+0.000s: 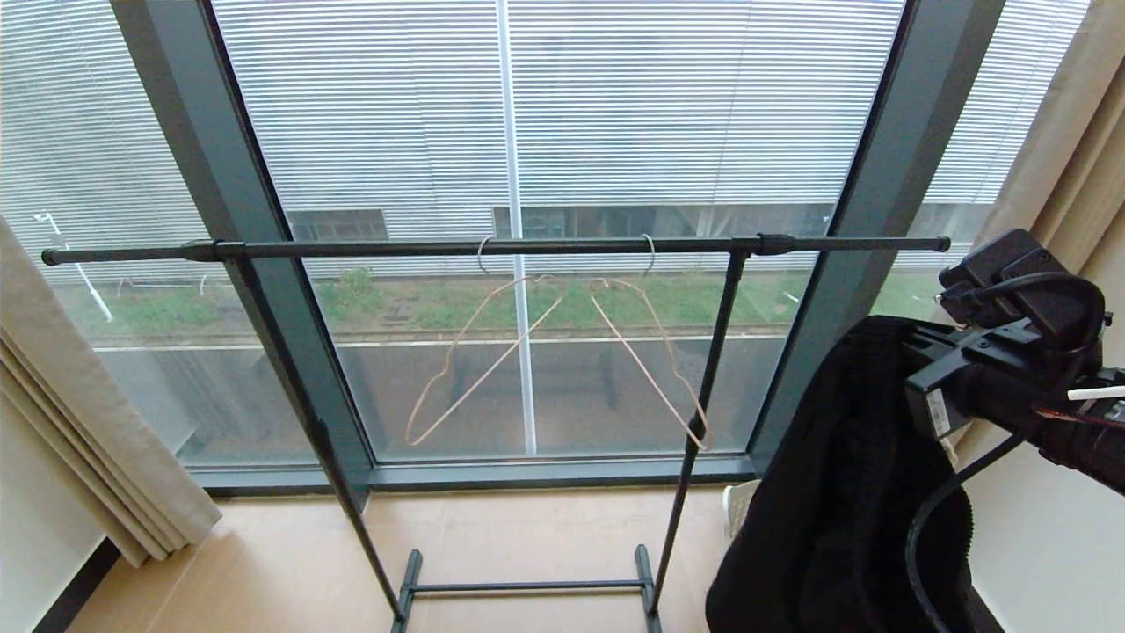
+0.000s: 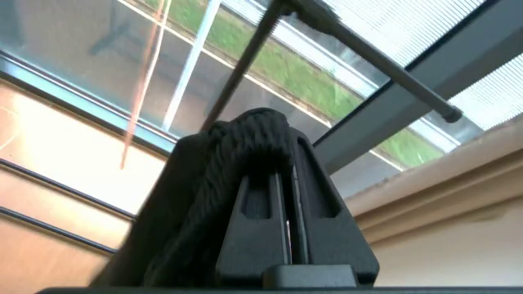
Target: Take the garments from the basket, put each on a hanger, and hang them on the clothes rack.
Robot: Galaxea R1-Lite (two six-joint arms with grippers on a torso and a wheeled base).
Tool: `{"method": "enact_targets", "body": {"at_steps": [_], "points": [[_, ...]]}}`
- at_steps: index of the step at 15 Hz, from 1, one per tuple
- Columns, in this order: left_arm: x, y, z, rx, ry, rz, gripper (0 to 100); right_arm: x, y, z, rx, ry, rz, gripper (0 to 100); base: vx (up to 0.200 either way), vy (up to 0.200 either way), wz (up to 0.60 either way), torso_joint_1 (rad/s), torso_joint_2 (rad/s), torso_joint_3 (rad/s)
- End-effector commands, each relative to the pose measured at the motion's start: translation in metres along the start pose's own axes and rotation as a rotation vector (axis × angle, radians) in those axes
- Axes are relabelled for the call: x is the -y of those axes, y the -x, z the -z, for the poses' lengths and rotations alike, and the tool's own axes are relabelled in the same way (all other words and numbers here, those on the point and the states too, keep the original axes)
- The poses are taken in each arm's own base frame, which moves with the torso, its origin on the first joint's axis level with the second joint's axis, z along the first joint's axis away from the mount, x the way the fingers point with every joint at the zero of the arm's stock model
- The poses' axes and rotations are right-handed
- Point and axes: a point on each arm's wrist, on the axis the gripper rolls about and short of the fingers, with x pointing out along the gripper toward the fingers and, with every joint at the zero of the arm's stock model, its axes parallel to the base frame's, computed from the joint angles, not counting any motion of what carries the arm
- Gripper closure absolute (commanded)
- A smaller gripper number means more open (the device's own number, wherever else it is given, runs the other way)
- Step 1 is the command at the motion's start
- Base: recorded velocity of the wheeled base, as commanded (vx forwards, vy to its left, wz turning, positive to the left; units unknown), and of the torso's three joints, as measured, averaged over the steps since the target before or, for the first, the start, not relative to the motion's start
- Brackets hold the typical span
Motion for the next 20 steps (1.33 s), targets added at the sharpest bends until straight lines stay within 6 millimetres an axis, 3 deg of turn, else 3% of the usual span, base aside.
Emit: {"method": "enact_targets", "body": {"at_steps": [1,8,11,14,17,20], "points": [[0.0,0.0,0.0,-0.001,0.0,-0.001,0,0.0,0.0,0.0,0.0,0.001,-0.001,100,0.0,0.2,0.0,0.002,0.0,0.007],[0.0,0.0,0.0,-0.001,-0.005,-0.002,0,0.009,0.007,0.005,-0.009,0.047,0.04,100,0.0,0.029,0.0,0.0,0.0,0.0],[0.0,0.0,0.0,-0.001,-0.008,-0.001,0,0.018,0.054,0.01,0.061,0.156,0.079,100,0.0,0.0,0.0,0.0,0.0,0.0],[0.0,0.0,-0.001,-0.007,-0.022,-0.001,0,0.003,0.086,0.003,0.183,0.274,-0.023,100,0.0,0.0,0.0,0.0,0.0,0.0],[0.0,-0.014,-0.006,-0.193,-0.023,-0.001,0,-0.007,0.095,-0.017,0.163,0.311,-0.17,100,0.0,0.0,0.0,0.0,0.0,0.0],[0.0,-0.018,-0.024,-0.21,-0.008,0.001,0,-0.012,0.089,-0.022,0.05,0.21,-0.255,100,0.0,0.0,0.0,0.0,0.0,0.0]]}}
